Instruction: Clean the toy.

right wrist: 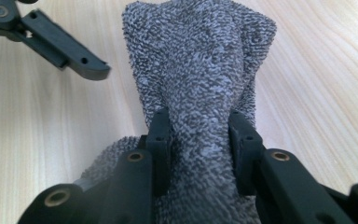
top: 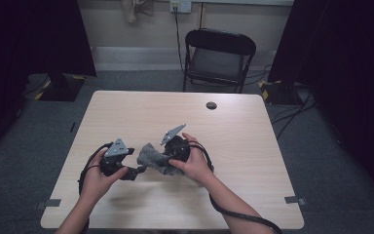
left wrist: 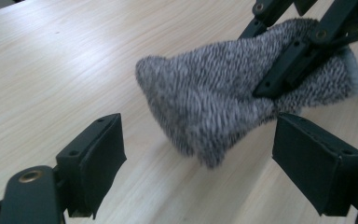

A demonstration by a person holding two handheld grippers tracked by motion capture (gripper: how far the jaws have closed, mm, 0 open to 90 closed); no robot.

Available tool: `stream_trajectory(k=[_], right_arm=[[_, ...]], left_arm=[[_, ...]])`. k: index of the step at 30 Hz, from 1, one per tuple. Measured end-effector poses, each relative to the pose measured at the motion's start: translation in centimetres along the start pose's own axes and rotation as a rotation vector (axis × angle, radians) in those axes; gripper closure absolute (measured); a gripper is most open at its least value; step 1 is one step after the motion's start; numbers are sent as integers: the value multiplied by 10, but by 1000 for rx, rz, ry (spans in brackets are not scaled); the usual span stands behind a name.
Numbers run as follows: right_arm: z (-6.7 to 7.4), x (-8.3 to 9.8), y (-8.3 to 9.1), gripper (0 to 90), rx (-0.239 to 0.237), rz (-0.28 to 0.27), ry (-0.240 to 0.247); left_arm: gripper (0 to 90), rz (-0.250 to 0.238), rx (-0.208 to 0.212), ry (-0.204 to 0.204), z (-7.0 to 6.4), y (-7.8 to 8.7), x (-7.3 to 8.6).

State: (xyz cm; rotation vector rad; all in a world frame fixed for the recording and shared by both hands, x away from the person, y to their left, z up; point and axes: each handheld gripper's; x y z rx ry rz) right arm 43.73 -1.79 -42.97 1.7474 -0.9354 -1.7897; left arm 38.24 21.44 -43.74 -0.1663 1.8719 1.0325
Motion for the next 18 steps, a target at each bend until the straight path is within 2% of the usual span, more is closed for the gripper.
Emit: stream_trajectory(k=[10,13,14,18], right_arm=[[3,0,0,681,-37,2,35],[6,-1,0,682,-36,13,58],[6,-2,-1,683,-45,11,64],[7,-3,-3,683,-49,13,71]], left_arm=[[164,10,44,-16,-1,-15,-3],[165,17,42,-1,0,-17,-1],[197,13,62,-5,0,-18,0],[298,26,64,-13,-1,-18,0]])
Point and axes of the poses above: each handheld gripper's, and its own axes: y roughly backward along the jaws, x roughly out of its underside, z roughly to its left, and after that the axes turned 12 degrees about y, right-handed
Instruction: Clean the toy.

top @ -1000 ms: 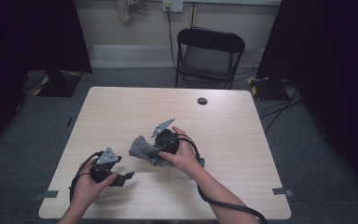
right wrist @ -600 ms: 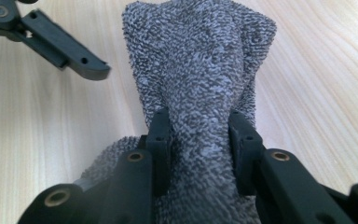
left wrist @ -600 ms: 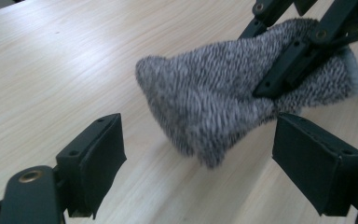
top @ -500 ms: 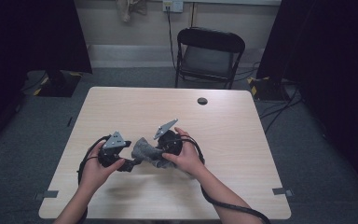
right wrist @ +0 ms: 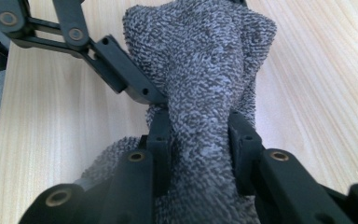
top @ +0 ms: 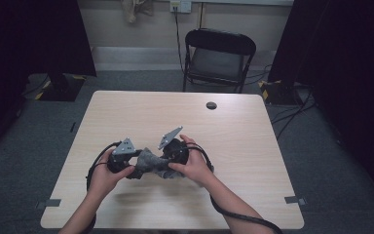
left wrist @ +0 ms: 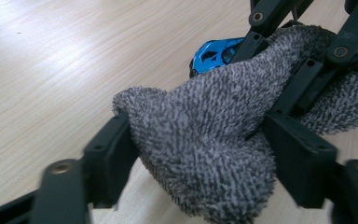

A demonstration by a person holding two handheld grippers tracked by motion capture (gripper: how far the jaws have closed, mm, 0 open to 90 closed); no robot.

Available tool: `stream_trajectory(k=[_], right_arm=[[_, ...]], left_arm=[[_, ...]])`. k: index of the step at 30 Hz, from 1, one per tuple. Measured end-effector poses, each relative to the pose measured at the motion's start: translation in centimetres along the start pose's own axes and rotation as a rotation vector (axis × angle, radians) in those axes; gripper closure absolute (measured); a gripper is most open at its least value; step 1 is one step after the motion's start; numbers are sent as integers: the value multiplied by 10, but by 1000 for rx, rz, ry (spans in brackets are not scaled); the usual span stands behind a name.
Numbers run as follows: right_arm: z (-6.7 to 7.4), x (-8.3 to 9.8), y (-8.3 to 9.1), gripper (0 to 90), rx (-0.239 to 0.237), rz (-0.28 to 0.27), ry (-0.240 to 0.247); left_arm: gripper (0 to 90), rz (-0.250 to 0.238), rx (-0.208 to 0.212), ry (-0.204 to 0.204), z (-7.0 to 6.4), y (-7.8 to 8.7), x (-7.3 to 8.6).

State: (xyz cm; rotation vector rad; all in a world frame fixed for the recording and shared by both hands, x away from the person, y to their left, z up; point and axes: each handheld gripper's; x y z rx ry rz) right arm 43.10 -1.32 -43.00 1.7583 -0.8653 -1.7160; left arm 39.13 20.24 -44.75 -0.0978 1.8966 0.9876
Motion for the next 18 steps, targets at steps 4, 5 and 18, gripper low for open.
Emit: stream_trajectory(k=[4,5,18], right_arm=[[0,-1,-1,683,-2,6,3],[0,-1,-1,683,1,8,1],[-1,-3,-1,685,0,22,-2]], left_arm=[[405,17,7,15,0,-1,0],[440,21,6,19,-1,-1,0],[431,12,-7,-32,-3,-3,0]])
Point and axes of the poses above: each handheld gripper's, and its own axes: y roughly backward along the jaws, x roughly out of its underside, z roughly to its left, and after that the axes turned 12 degrees about y, right-handed
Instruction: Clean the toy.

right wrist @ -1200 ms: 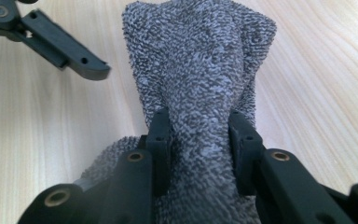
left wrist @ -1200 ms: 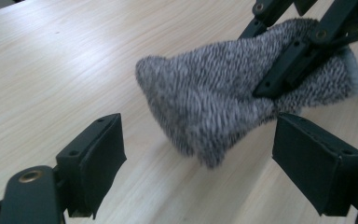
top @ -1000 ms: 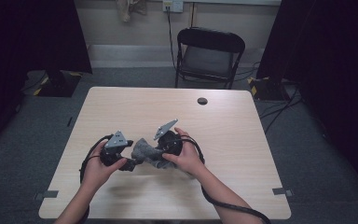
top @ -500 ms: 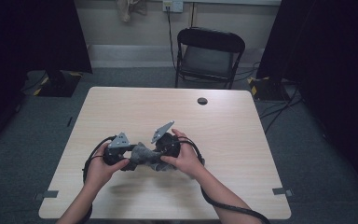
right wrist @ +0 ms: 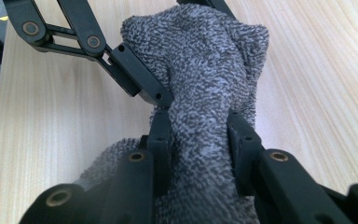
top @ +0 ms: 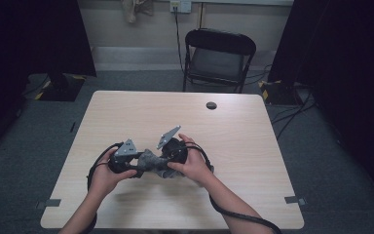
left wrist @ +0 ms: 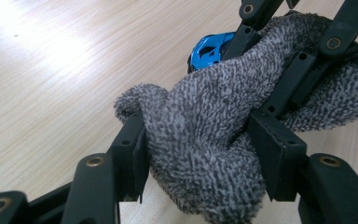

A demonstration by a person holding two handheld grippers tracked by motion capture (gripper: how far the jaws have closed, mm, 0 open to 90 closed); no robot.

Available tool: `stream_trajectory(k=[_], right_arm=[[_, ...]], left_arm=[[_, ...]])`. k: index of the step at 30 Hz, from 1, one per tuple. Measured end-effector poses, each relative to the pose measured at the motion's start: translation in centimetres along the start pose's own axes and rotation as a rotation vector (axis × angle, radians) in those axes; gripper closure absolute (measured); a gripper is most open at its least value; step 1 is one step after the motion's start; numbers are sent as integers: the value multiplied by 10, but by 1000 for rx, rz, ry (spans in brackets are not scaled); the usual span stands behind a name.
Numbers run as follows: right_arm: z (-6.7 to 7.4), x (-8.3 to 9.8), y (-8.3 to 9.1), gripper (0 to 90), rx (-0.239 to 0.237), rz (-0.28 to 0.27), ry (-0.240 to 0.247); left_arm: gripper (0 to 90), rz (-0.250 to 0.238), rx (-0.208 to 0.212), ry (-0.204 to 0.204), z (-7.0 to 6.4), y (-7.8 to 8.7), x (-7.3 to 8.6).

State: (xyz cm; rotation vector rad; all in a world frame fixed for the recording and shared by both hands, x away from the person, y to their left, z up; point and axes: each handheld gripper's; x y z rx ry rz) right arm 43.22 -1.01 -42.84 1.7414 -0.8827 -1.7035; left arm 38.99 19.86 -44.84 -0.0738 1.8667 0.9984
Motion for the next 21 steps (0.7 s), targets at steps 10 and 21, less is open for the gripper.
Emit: stream_trajectory(k=[10,21], right_arm=[[-1,3,-3,667,-4,4,-6],[-3,4,4,452,30,-66,-79]], left_arm=[[665,43,-1,2,-3,3,-3],[748,-15,-14,32,-2,15,-6]])
Point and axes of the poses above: each handheld gripper's, and its own axes: y roughly backward along the jaws, x roughly out of its underside, z roughly to its left, and after that the axes turned 12 degrees about y, right-handed
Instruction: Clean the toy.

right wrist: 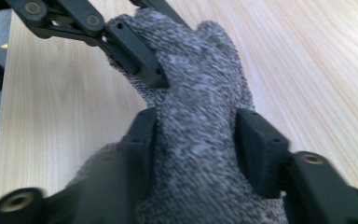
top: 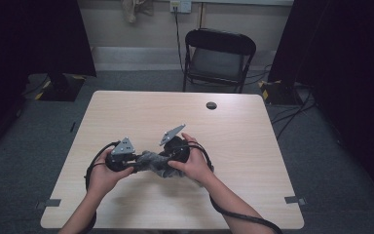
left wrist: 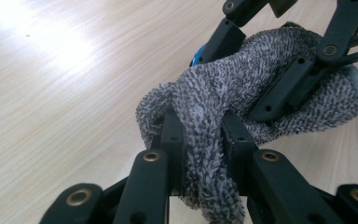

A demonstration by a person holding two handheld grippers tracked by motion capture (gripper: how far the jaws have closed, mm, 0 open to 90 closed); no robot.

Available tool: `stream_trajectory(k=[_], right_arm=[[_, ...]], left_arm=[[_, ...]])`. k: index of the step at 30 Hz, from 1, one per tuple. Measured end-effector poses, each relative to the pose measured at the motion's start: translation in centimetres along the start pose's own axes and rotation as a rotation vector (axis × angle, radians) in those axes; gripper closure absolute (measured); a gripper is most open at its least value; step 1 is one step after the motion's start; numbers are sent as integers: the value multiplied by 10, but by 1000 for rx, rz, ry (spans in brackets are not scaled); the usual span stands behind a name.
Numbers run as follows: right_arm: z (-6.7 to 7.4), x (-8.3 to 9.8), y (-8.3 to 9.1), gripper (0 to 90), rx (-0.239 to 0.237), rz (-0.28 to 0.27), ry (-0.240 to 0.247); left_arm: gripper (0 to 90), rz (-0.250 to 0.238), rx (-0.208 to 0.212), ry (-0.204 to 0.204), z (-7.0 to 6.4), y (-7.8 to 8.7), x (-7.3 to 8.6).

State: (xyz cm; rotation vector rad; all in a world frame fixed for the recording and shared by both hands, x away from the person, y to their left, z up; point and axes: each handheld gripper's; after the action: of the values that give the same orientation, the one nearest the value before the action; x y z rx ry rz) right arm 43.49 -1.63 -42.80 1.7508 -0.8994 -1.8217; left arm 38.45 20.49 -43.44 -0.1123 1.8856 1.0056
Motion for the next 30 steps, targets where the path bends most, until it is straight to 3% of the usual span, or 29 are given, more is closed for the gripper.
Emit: stream_trajectory(k=[5,9,20,24,30], right_arm=[[-2,4,8,301,30,-49,-35],[-5,8,13,265,37,-69,-57],[-5,2,14,233,30,-69,-74],[-9,2,22,235,48,-93,-77],[-15,11,32,227,60,-109,-110]], left_arm=[[749,-18,3,8,3,7,1],[749,-23,-5,8,4,11,5],[749,21,-25,-20,4,8,7],[749,10,-23,3,9,13,13],[749,23,-49,-1,13,19,19]])
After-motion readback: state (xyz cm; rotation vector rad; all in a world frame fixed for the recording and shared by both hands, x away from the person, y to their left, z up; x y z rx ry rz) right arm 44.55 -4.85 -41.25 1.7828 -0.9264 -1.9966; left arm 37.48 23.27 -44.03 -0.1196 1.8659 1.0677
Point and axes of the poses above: each handheld gripper's, and its own axes: y roughly backward along the jaws, x roughly out of its underside, z roughly to its left, and after that the axes turned 12 degrees about y, right-handed
